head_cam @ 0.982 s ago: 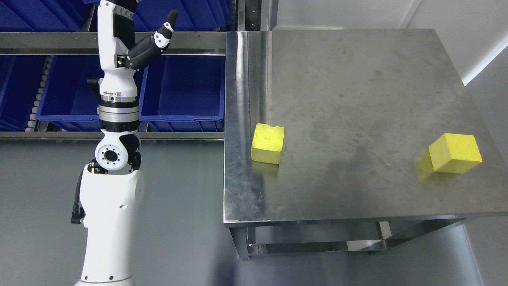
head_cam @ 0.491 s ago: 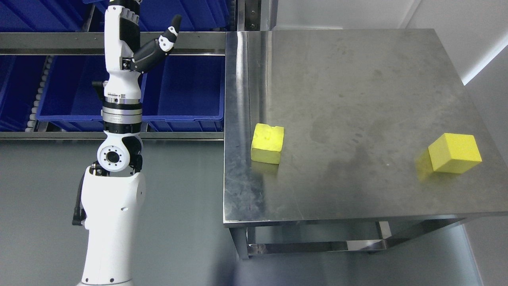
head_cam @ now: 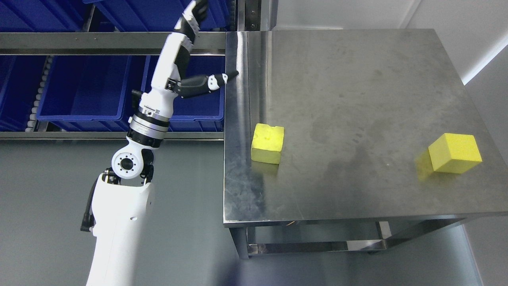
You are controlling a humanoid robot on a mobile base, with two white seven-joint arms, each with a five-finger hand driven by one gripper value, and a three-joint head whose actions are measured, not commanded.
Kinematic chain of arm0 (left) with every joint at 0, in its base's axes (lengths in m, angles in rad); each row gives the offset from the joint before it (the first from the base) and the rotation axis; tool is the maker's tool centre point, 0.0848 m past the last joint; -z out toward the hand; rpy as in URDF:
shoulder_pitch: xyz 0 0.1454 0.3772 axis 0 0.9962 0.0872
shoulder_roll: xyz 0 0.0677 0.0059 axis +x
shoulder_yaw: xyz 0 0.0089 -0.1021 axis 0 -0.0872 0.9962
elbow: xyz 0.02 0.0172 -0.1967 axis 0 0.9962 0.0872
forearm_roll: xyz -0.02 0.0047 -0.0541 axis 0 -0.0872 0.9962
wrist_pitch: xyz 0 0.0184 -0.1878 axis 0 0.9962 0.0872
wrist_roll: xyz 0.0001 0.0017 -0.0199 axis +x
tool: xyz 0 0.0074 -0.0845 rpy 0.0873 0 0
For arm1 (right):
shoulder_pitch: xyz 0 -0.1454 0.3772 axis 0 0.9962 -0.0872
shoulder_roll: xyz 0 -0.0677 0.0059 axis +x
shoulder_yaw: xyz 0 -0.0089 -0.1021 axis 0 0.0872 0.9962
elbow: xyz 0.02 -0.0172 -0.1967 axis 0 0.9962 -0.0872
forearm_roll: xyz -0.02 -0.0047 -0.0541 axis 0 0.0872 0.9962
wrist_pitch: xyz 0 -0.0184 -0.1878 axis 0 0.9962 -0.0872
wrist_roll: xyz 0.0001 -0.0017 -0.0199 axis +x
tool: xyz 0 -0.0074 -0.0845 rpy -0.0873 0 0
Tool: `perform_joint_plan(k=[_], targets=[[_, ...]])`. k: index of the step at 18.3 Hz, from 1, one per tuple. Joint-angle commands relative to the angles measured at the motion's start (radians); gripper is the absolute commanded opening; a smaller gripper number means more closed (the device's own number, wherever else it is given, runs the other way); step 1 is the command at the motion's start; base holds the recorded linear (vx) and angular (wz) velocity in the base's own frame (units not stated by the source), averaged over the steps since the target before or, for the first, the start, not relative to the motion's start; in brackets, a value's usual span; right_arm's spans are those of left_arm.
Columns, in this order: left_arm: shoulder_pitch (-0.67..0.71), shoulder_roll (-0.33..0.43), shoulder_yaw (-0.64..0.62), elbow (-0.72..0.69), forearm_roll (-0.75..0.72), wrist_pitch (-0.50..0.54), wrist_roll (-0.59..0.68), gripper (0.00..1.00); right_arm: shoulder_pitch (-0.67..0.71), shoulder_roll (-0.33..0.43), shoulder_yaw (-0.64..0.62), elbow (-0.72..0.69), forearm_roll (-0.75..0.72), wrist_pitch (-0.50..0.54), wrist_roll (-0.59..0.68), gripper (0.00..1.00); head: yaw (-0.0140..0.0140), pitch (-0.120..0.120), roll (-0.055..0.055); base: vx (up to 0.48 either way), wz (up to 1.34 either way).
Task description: Move yellow foam block to right shelf middle
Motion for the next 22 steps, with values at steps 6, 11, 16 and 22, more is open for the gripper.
perform_joint_plan(k=[6,11,16,22], targets=[[0.023,0.041,-0.193,-0.027,-0.017,0.263,-0.297,0.98,0.002,-0.017,0.000,-0.017,0.003,0.001,0.000,1.00,0.0000,0.000,0.000,0.000,0.00],[0.021,0.047,-0.235,-0.005,-0.115,0.266,-0.299,0.98,0.002,-0.017,0.000,-0.017,0.003,0.001,0.000,1.00,0.0000,0.000,0.000,0.000,0.00],[0.031,0.089,-0.233,0.007,-0.175,0.268,-0.325,0.96,0.002,-0.017,0.000,-0.017,0.003,0.001,0.000,1.00,0.0000,0.000,0.000,0.000,0.00],[0.040,0.078,-0.165,0.006,-0.168,0.266,-0.329,0.66,0.002,-0.017,0.000,-0.017,0.003,0.001,0.000,1.00,0.0000,0.000,0.000,0.000,0.00]])
